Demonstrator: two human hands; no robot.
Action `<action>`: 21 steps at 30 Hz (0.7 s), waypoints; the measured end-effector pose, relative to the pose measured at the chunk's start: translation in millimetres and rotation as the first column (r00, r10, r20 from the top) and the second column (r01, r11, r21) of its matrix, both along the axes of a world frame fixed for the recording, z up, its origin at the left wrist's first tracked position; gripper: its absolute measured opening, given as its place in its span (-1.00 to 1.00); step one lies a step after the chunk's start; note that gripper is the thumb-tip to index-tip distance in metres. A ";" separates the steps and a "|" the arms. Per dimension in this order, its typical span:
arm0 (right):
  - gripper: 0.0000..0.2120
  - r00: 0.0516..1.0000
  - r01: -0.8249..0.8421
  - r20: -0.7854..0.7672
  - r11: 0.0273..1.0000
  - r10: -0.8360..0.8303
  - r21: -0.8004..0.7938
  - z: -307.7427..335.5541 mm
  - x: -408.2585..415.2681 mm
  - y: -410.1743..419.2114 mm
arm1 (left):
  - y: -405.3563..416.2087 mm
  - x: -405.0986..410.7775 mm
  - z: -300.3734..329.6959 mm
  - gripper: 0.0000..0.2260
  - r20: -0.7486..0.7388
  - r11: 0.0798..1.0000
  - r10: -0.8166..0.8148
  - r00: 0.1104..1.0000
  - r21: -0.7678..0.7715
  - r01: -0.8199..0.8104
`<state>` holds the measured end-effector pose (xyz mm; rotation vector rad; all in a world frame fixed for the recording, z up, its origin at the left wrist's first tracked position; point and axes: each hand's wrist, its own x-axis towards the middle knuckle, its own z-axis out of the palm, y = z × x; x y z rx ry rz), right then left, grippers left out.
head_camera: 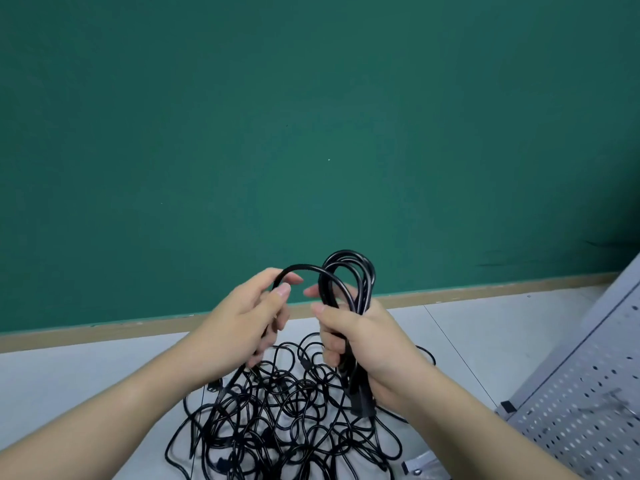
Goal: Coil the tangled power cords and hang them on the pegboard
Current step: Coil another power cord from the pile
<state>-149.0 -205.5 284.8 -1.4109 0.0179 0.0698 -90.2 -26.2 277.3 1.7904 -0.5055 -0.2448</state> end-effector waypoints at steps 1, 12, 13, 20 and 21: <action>-0.87 0.999 0.033 0.004 0.999 -0.033 0.014 -0.8 1.5 -1.6 | -0.3 0.3 -1.3 -0.78 0.010 1.000 0.021 1.000 0.010 -0.021; -0.77 0.999 -0.040 -0.039 0.987 0.034 -0.156 -4.0 3.2 -14.1 | -0.7 -13.6 -4.7 -0.67 0.063 0.902 -0.140 0.988 0.420 0.101; -0.89 0.998 -0.061 -0.031 0.986 0.057 -0.152 -3.7 1.9 -12.3 | -1.1 -14.8 -4.4 -0.68 0.051 0.908 -0.143 0.988 0.405 0.110; -0.83 0.996 -0.082 0.010 0.986 0.085 -0.148 -12.3 0.1 -0.1 | -6.4 -19.7 -3.7 -0.62 0.020 0.926 -0.147 0.989 0.354 0.130; -0.92 0.998 -0.054 0.025 0.991 0.057 -0.122 -10.4 0.0 1.1 | -7.4 -19.9 -3.0 -0.62 0.017 0.930 -0.146 0.989 0.344 0.132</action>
